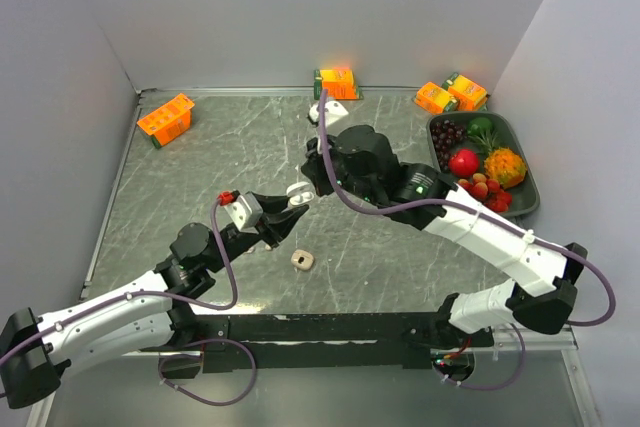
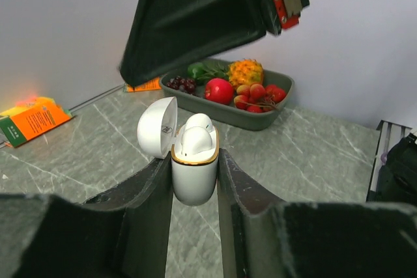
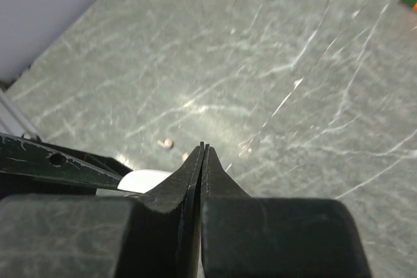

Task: Insert the wireless bluetooth earbuds into the charging case
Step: Place the earbud in the charging case, then close the charging case.

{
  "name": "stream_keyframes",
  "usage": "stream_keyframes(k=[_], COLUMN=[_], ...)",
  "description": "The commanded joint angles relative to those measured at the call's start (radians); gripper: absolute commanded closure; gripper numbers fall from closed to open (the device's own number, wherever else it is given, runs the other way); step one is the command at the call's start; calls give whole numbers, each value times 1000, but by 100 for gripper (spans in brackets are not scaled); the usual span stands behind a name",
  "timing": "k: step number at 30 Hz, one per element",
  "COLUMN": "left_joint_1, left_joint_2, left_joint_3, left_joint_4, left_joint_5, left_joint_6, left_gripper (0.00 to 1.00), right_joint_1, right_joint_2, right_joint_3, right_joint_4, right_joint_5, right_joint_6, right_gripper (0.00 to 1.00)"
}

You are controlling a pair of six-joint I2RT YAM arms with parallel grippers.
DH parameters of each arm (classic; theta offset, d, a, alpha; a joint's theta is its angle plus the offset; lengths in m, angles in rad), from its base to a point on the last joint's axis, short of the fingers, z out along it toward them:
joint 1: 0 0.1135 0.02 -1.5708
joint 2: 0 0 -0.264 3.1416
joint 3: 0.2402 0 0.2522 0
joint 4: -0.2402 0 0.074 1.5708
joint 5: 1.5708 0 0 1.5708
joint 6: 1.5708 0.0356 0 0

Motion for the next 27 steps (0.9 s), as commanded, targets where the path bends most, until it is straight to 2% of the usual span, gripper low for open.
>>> stream_keyframes(k=[1, 17, 27], left_joint_1=[-2, -2, -1], left_joint_2=[-25, -17, -12], left_joint_3=[-7, -6, -3], left_joint_4=[-9, 10, 30], left_joint_5=[17, 14, -12], left_joint_6=[16, 21, 13], left_gripper=[99, 99, 99], right_joint_1=[-6, -4, 2], right_joint_2=[29, 44, -3], right_joint_3=[75, 39, -20], right_joint_4=[-62, -77, -75], right_joint_5=[-78, -150, -167], right_joint_6=[27, 51, 71], right_gripper=[100, 100, 100])
